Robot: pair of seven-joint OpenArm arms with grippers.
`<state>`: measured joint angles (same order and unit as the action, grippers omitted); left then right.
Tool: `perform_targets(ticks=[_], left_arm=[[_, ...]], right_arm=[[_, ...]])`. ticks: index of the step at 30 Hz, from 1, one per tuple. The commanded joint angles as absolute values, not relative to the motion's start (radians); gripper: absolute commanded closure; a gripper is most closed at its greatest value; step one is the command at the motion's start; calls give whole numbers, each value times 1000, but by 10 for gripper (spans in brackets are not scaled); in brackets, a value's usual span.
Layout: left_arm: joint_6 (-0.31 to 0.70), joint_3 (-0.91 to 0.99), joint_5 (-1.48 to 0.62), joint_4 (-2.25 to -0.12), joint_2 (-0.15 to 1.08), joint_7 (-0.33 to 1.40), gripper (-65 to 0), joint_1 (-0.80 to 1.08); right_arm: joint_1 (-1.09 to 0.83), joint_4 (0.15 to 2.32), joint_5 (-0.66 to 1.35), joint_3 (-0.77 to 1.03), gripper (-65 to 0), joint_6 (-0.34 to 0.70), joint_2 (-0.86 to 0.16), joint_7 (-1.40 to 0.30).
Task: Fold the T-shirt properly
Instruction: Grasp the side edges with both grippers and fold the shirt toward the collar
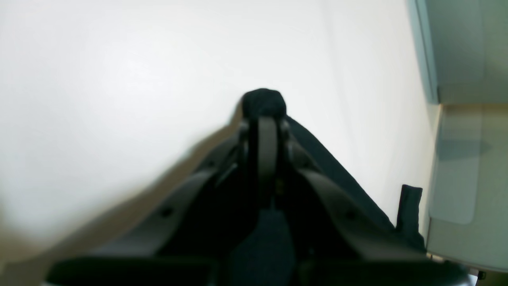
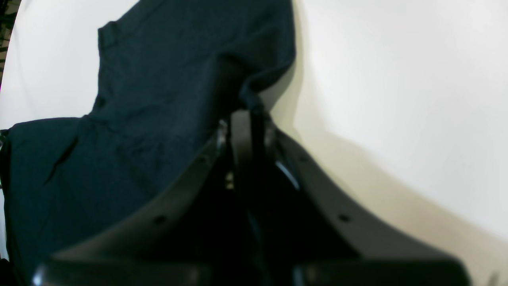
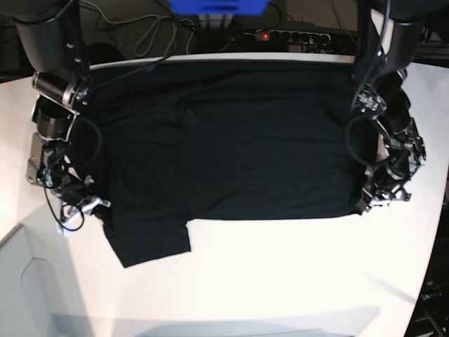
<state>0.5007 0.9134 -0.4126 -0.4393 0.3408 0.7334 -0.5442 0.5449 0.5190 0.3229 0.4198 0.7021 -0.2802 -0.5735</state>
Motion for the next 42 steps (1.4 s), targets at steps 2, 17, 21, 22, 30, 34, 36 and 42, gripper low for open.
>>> perform_targets(ticks=[2, 17, 21, 22, 30, 34, 36, 42], left_arm=[[490, 914, -414, -446, 369, 739, -1, -541], [496, 915, -423, -900, 323, 839, -1, -437], [496, 915, -423, -984, 323, 877, -1, -438], [495, 915, -421, -997, 328, 877, -1, -440], [495, 883, -421, -1006, 361, 878, -1, -470], [496, 860, -424, -1095, 367, 878, -1, -423], [496, 852, -452, -1198, 364, 878, -1, -374], [495, 825, -561, -1382, 363, 878, -1, -203]], right_arm=[[547, 524, 259, 415, -2, 698, -282, -639], [467, 935, 257, 417, 0, 698, -252, -734], [444, 1020, 260, 418, 0, 698, -251, -736], [443, 1036, 260, 418, 0, 698, -249, -736], [403, 1170, 263, 420, 0, 698, -248, -760], [329, 1302, 263, 430, 0, 698, -248, -762], [282, 1368, 263, 470, 0, 698, -248, -768], [160, 1494, 263, 544, 0, 698, -225, -819]])
